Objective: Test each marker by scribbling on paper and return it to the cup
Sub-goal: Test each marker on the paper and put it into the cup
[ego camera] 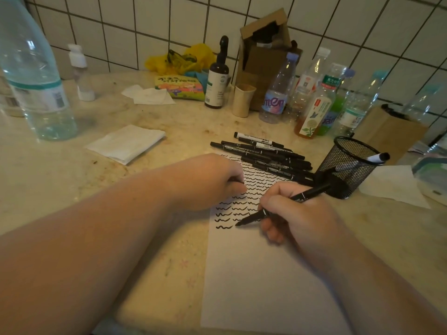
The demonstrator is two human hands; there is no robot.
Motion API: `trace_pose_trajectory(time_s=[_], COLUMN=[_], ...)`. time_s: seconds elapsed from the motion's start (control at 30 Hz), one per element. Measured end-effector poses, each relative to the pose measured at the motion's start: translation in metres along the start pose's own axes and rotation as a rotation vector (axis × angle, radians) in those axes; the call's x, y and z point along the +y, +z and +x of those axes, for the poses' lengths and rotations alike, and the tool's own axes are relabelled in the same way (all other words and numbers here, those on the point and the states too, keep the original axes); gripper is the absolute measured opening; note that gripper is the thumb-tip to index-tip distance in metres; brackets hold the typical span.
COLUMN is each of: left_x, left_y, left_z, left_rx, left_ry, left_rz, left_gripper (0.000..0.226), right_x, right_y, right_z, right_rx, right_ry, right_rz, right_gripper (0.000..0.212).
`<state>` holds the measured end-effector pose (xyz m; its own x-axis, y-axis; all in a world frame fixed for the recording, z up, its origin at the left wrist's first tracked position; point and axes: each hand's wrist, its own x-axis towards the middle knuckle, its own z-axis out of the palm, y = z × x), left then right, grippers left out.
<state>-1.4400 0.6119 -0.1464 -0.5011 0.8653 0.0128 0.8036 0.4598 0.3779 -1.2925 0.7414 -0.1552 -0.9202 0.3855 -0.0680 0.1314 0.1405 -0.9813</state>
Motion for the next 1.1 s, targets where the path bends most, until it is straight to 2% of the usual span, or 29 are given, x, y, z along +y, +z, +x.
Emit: trace_pose_trajectory(time_s=[0.2, 0.6, 0.73, 0.83, 0.93, 1.1], left_x=[-0.002, -0.002, -0.002, -0.002, -0.001, 0.000], left_y=[0.001, -0.003, -0.006, -0.008, -0.007, -0.007], left_z=[0.001, 0.000, 0.000, 0.000, 0.000, 0.000], left_rx=[0.010, -0.012, 0.010, 0.033, 0.038, 0.043], left_ry=[0.001, -0.021, -0.042, -0.033, -0.034, -0.038], left_rz=[-0.016, -0.035, -0.092, -0.112, -0.131, -0.147], left_gripper=[0.018, 0.018, 0.015, 0.016, 0.017, 0.022], right_x=[0.003, 0.002, -0.001, -0.006, -0.008, -0.007], right_y=[0.001, -0.007, -0.012, -0.016, -0.016, -0.016], right_z=[0.000, 0.001, 0.002, 0.002, 0.004, 0.006], right_rx=[-0.013, 0.127, 0.248, 0.312, 0.309, 0.280], right_ry=[-0.011, 0.043, 0.003, -0.058, -0.119, -0.098], right_rz=[-0.089, -0.102, -0.022, 0.019, 0.158, 0.368], right_gripper=[0.025, 0.023, 0.031, 0.027, 0.031, 0.038])
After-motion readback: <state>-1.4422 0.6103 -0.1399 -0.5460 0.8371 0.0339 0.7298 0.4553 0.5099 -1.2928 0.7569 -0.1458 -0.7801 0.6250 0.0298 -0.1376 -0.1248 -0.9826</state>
